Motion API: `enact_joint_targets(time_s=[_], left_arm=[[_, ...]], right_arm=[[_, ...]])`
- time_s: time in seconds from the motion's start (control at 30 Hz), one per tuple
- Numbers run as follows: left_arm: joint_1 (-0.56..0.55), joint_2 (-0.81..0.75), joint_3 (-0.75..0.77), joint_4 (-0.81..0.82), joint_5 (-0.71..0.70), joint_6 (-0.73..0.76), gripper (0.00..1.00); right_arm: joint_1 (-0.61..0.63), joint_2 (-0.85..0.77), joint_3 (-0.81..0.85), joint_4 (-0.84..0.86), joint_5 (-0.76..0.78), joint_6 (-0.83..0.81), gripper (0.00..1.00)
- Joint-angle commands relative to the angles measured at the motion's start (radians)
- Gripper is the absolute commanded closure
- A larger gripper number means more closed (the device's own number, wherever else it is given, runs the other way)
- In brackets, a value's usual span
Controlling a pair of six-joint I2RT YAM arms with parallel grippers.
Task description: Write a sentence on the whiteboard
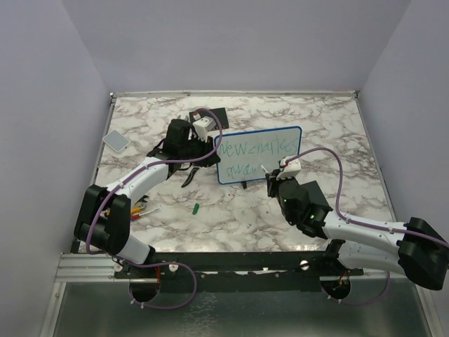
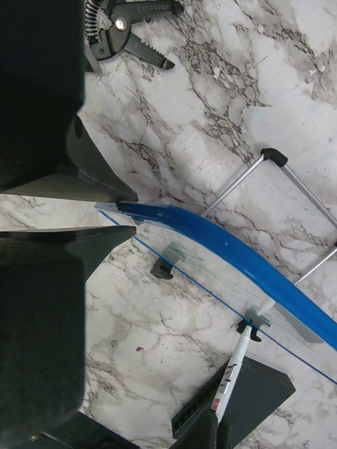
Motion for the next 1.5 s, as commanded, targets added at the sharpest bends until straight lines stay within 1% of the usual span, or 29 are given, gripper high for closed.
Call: enact_joint_targets(time_s=[0.0,0.67,0.83,1.13,1.47], left_arm=[[-0.006,-0.032,0.006,0.001,-0.004,-0.006,0.8],[-0.005,-0.032,0.006,0.002,-0.003,-0.006,0.8],[-0.006,-0.032,0.006,0.002,-0.003,-0.005,0.8],[-0.005,-0.028,0.007,0.002,-0.003,-0.006,0.8],[-0.005,-0.031,0.006,0.001,-0.003,-0.006,0.8]], right_arm=[[-0.003,0.016,0.013,0.037,0.035,-0.01,0.99],[-0.003,0.102,0.031,0.008,-0.079,0.039,0.99],[-0.003,0.08,0.034,-0.004,-0.071,0.038,0.99],[-0.003,-0.036,0.036,-0.035,-0.042,0.001,0.99],[-0.003,0.013,0.053,0.052,0.0,-0.075,0.99]])
